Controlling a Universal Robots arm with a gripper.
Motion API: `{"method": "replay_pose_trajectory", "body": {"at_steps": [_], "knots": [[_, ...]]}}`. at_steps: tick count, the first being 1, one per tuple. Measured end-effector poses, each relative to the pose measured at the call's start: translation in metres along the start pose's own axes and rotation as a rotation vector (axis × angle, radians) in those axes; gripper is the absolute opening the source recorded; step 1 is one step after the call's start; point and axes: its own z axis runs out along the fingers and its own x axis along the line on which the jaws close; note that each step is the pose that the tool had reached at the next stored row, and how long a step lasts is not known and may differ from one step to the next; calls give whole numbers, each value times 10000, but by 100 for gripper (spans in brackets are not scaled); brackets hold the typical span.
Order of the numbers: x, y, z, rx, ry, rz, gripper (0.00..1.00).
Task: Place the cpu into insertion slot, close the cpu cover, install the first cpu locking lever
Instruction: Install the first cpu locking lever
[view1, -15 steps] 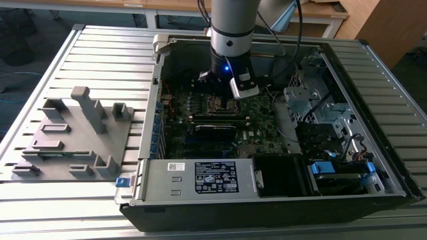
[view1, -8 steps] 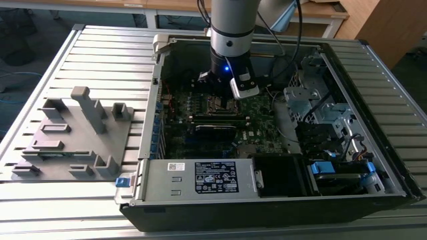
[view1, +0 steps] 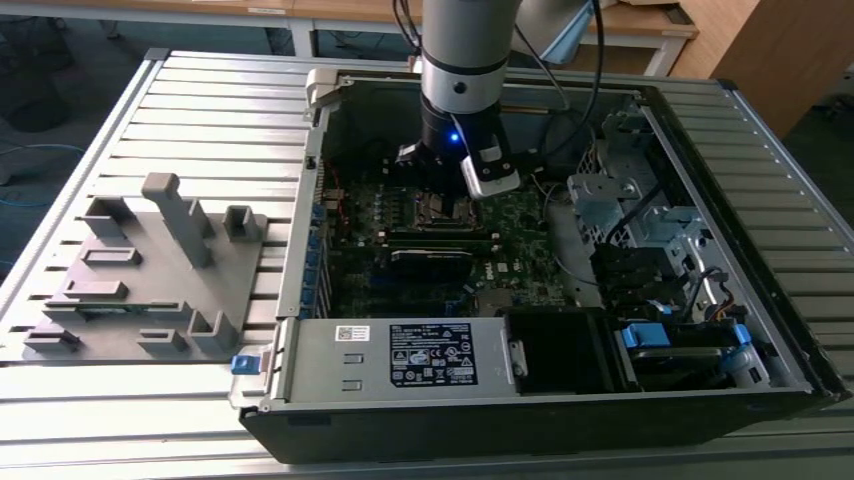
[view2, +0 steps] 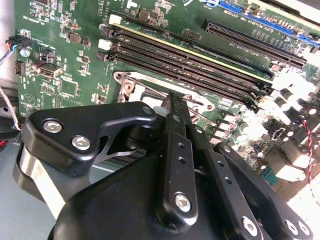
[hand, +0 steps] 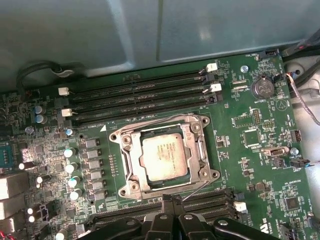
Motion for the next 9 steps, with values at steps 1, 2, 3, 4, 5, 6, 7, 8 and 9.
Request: {"method": "replay_pose_trajectory", "body": {"at_steps": [1, 2, 3, 4, 5, 6, 7, 8, 9], "knots": [[0, 0, 0, -1, 1, -8, 10], [0, 0, 0, -1, 1, -8, 10], [0, 0, 0, 0, 1, -9, 10], [0, 0, 0, 0, 1, -9, 10], [0, 0, 0, 0, 1, -9, 10], [0, 0, 0, -1, 1, -9, 10], [0, 0, 0, -1, 1, -14, 10], [0, -1, 1, 0, 2, -22, 10], [0, -1, 2, -1, 3, -31, 10]]}}
